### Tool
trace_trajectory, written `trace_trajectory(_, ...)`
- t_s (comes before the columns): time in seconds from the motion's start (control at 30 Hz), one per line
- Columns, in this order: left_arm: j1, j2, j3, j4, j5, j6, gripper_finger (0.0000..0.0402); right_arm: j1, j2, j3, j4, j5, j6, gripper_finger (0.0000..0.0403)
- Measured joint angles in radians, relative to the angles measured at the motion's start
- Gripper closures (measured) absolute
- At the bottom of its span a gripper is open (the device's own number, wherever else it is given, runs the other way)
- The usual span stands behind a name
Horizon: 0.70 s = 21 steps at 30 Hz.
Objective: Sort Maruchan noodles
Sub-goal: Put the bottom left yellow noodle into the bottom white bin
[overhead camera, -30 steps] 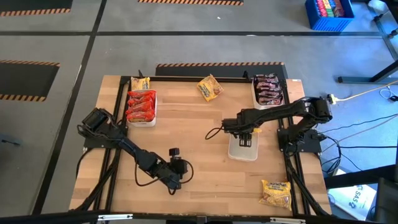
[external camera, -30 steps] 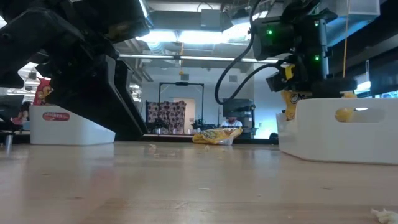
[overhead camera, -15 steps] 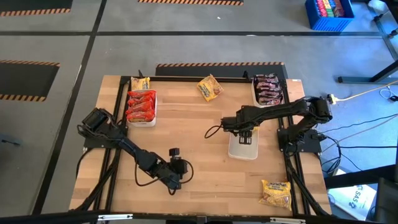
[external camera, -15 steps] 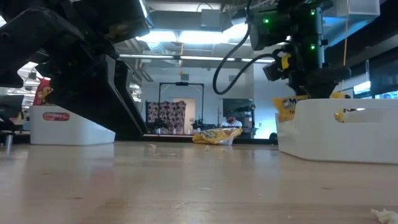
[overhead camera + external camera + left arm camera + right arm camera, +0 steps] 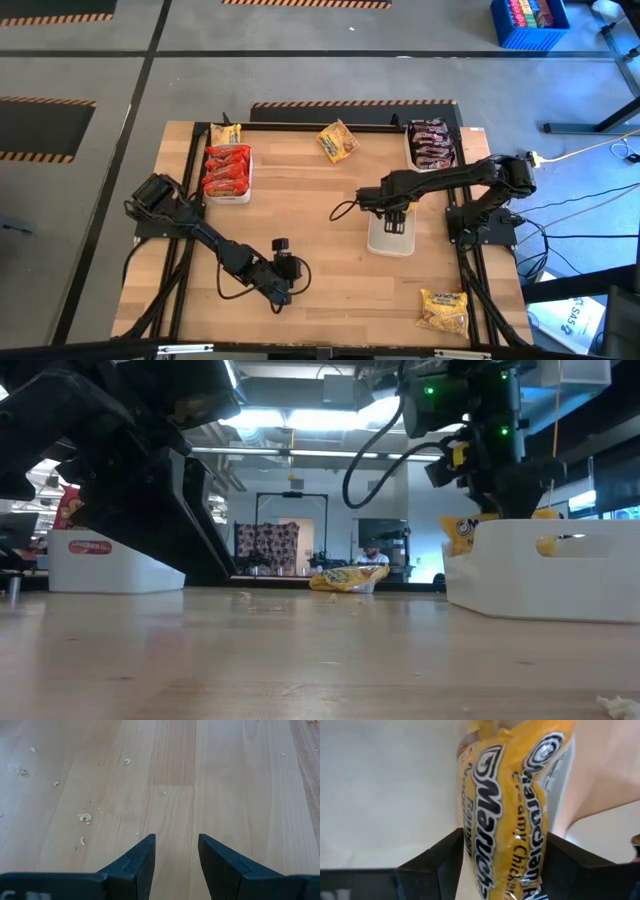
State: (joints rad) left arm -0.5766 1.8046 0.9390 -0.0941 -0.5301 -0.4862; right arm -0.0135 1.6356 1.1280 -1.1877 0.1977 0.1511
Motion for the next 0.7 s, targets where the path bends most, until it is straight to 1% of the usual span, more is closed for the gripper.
trace_trajectory(0.03, 0.000, 0.000, 0.000, 0.000, 0.000, 0.000, 0.0258, 0.000, -0.002, 0.002, -0.004, -0.013, 0.002, 0.0194)
trace_trajectory(0.1, 0.000, 0.000, 0.000, 0.001, 0.000, 0.000, 0.0258, 0.000, -0.013, 0.011, -0.021, -0.002, 0.002, 0.0194)
trace_trajectory(0.27, 0.000, 0.000, 0.000, 0.009, 0.000, 0.000, 0.0258, 0.000, -0.029, 0.022, -0.026, 0.103, 0.020, 0.0194)
trace_trajectory(0.43, 0.000, 0.000, 0.000, 0.016, 0.000, 0.001, 0.0258, 0.000, -0.030, 0.022, -0.036, 0.165, 0.038, 0.0194)
trace_trajectory(0.7, 0.000, 0.000, 0.000, 0.020, 0.000, 0.002, 0.0258, 0.000, -0.030, -0.014, -0.011, 0.151, 0.051, 0.0194)
